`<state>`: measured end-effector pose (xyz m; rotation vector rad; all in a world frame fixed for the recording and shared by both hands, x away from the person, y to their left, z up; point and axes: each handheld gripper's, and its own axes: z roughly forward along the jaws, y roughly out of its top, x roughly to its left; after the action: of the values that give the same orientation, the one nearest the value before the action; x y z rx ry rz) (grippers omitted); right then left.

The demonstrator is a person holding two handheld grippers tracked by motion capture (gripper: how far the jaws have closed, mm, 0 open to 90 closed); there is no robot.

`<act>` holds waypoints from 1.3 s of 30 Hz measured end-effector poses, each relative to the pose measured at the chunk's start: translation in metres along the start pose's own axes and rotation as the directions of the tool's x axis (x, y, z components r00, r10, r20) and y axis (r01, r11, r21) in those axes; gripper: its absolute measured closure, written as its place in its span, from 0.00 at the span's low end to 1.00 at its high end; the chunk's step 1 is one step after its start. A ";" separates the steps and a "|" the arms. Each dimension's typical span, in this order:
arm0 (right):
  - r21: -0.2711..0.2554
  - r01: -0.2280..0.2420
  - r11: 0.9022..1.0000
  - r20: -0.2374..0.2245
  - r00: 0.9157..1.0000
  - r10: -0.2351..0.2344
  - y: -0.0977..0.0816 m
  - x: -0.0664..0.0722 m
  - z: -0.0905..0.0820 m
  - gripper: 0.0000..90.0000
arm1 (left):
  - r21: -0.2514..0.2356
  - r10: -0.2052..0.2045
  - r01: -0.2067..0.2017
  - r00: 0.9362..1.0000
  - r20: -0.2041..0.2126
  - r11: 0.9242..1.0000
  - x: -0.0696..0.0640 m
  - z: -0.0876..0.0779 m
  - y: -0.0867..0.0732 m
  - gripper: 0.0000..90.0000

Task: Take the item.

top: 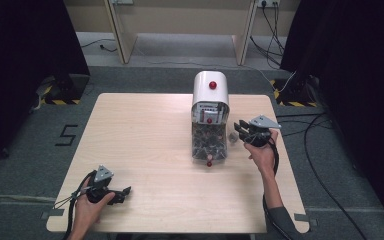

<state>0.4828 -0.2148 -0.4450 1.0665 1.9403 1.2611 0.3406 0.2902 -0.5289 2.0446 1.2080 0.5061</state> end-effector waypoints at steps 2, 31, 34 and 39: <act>0.000 0.003 1.000 0.000 1.000 -0.003 0.000 0.000 0.000 0.79 | 0.000 0.000 0.000 1.000 0.000 1.000 0.000 0.000 0.000 0.00; -0.031 -0.035 0.999 0.004 0.999 0.035 -0.011 0.003 -0.021 0.67 | 0.000 0.000 0.000 1.000 0.000 1.000 0.000 0.000 0.000 0.00; -0.035 -0.032 0.999 0.002 0.999 0.032 -0.011 0.005 -0.023 0.65 | 0.000 0.000 0.000 1.000 0.000 1.000 0.000 0.000 0.000 0.00; -0.029 -0.032 0.999 0.004 0.999 0.032 -0.013 0.006 -0.029 0.61 | 0.000 0.000 0.000 1.000 0.000 1.000 0.000 0.000 0.000 0.00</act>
<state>0.4526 -0.2263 -0.4462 1.0892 1.9032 1.2986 0.3406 0.2903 -0.5289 2.0449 1.2081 0.5057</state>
